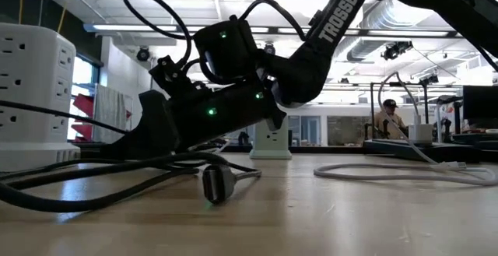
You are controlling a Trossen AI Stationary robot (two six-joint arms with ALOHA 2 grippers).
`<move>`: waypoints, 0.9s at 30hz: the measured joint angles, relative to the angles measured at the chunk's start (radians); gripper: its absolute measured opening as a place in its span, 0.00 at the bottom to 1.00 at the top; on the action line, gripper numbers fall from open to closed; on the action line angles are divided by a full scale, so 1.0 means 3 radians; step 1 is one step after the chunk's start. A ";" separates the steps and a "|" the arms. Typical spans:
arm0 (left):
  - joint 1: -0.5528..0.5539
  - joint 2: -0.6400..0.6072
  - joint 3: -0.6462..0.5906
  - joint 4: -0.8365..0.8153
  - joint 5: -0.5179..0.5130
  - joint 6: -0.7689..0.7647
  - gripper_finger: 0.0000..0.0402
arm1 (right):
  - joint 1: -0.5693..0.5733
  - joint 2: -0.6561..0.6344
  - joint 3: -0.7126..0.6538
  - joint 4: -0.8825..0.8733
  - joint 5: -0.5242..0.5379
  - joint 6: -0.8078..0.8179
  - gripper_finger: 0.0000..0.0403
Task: Insert USB
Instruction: Insert the black USB cable into the left white outlet extension
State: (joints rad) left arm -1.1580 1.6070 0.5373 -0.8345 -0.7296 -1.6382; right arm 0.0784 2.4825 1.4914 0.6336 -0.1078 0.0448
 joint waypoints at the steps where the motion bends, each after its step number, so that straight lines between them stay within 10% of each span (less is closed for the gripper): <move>1: 0.0000 0.0000 0.0000 0.0000 0.0000 0.0000 0.00 | 0.0001 0.0000 0.0000 0.0001 0.0000 0.0000 0.00; 27: 0.0123 -0.0005 0.0004 0.0008 -0.0037 -0.0001 0.00 | 0.0024 0.0011 0.0198 -0.0241 -0.0074 0.0000 0.00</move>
State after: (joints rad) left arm -1.1210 1.6054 0.5385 -0.8322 -0.7406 -1.6386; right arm 0.0856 2.4859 1.5509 0.5613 -0.1299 0.0449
